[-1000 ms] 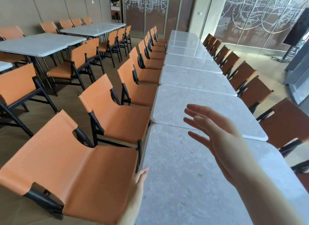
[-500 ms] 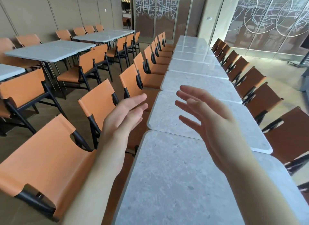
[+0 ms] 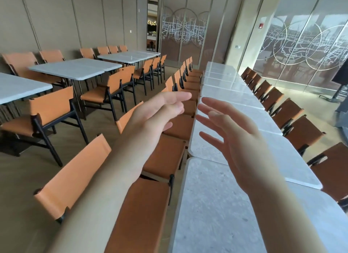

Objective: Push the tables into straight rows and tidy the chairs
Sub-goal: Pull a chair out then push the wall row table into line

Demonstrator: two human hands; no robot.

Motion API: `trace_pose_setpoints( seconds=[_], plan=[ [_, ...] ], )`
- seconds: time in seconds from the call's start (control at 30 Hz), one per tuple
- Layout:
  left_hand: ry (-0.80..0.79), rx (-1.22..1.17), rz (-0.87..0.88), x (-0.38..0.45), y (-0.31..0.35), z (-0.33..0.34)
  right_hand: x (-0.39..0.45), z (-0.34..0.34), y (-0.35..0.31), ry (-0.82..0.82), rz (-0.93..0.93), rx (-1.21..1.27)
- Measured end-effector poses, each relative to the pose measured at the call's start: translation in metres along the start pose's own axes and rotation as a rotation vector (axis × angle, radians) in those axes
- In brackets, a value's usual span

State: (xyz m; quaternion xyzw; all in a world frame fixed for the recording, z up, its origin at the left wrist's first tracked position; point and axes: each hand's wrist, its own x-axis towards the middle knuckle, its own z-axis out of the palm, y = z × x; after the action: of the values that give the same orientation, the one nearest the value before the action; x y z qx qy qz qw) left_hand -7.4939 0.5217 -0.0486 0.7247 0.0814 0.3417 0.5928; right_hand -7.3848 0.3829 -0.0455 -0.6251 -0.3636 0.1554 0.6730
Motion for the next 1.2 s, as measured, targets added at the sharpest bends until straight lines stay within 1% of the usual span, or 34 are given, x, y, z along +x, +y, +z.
trace_pose_setpoints(
  seconds=[0.1,0.2,0.47,0.6,0.73,0.83,0.93,1.03,1.2],
  plan=[
    [-0.008,0.006,0.011,-0.015,0.005,-0.055,-0.003,0.057,-0.003,-0.037,-0.043,0.012],
    [0.009,0.009,0.004,-0.025,0.006,-0.098,-0.004,0.096,-0.006,-0.065,-0.065,0.015],
    [0.096,-0.017,0.019,-0.042,-0.002,-0.194,0.021,0.184,0.001,-0.099,-0.039,0.013],
    [0.131,-0.015,-0.004,-0.029,-0.016,-0.233,0.048,0.222,0.009,-0.126,-0.028,0.007],
    [0.116,-0.012,-0.023,0.006,-0.029,-0.266,0.083,0.251,0.02,-0.138,-0.041,-0.004],
    [0.071,-0.026,-0.014,0.045,-0.04,-0.274,0.114,0.261,0.027,-0.098,-0.046,0.003],
    [0.001,-0.016,0.001,0.092,-0.048,-0.269,0.146,0.259,0.033,-0.009,-0.054,0.021],
    [-0.087,-0.02,0.017,0.135,-0.059,-0.262,0.174,0.249,0.042,0.09,-0.087,0.0],
    [-0.198,-0.054,0.032,0.176,-0.091,-0.251,0.197,0.216,0.065,0.251,-0.026,-0.009]
  ],
)
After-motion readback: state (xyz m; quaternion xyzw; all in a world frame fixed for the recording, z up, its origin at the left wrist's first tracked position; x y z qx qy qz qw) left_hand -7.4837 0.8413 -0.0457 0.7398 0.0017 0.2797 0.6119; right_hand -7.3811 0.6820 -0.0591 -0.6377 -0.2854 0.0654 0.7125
